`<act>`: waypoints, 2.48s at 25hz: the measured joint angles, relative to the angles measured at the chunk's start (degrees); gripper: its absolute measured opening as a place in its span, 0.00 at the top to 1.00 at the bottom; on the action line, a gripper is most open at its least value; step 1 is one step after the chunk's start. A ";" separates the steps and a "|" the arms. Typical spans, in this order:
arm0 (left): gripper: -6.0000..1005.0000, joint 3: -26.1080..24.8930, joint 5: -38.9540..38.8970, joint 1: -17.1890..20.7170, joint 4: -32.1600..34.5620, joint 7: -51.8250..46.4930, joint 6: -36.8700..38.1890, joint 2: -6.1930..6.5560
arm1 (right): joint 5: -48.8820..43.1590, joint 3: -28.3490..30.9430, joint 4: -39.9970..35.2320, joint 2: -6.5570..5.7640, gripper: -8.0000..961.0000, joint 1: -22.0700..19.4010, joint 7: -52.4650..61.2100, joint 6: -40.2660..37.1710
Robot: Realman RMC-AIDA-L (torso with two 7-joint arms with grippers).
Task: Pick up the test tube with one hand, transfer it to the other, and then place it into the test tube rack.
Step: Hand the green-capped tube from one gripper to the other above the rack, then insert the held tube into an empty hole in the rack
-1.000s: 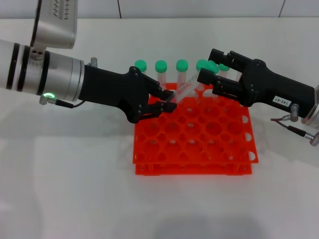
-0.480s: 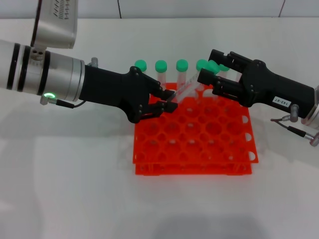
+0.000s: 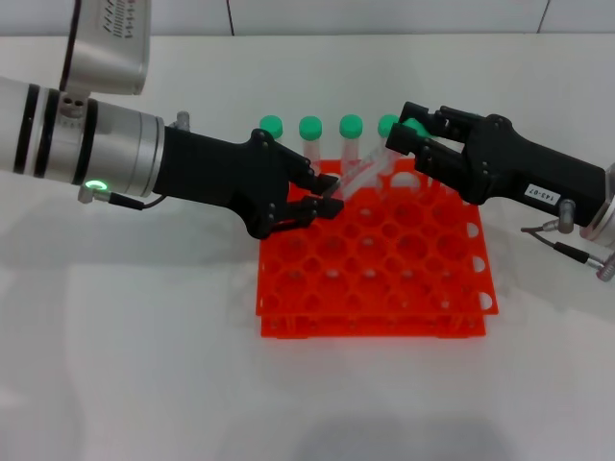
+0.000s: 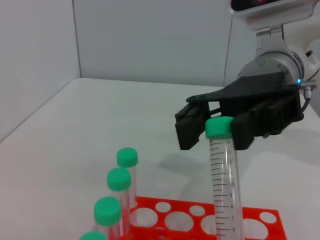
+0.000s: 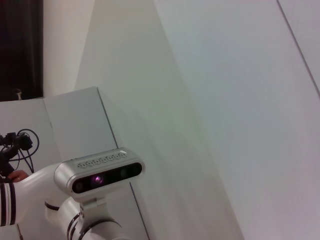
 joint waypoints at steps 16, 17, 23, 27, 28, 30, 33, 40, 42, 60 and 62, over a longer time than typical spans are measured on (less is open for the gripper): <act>0.68 -0.19 0.04 -0.04 0.17 -1.81 -0.29 -0.36 | 0.05 0.37 -0.02 0.00 0.73 0.01 0.03 0.23; 0.68 -0.19 0.04 -0.04 0.17 -1.81 -0.29 -0.36 | 0.06 0.39 -0.07 0.00 0.73 0.00 0.03 0.31; 0.67 -0.16 -1.28 0.12 0.79 -4.33 -0.03 -0.46 | 0.04 0.03 -0.54 0.00 0.73 0.06 0.29 1.68; 0.67 -0.01 -1.28 0.49 2.94 -8.20 0.08 -0.52 | 0.00 0.00 -0.55 0.00 0.73 0.08 0.31 2.22; 0.67 0.02 -1.28 0.58 3.38 -8.96 0.17 -0.58 | 0.00 0.00 -0.55 0.00 0.73 0.08 0.32 2.23; 0.67 0.06 -1.32 0.82 4.42 -10.39 0.29 -0.64 | 0.00 -0.01 -0.55 0.00 0.73 0.09 0.32 2.23; 0.57 0.09 -1.22 1.74 6.84 -12.87 0.35 -0.65 | -0.02 -0.05 -0.59 0.00 0.72 0.12 0.31 2.23; 0.29 0.25 -0.99 5.99 17.92 -20.16 2.64 -1.07 | -0.12 -0.10 -0.75 -0.08 0.72 0.18 0.32 2.22; 0.23 0.25 -0.99 7.47 22.81 -23.31 4.40 -1.26 | -0.29 -0.11 -0.93 -0.15 0.72 0.18 0.33 2.21; 0.11 1.77 -5.87 33.58 58.36 -38.95 7.40 -1.85 | -2.39 -6.22 -12.78 -1.28 0.71 0.29 5.87 8.31; 0.11 1.81 -6.86 36.26 58.80 -37.56 6.43 -1.95 | -4.24 -6.10 -15.11 -1.34 0.70 0.30 7.37 9.56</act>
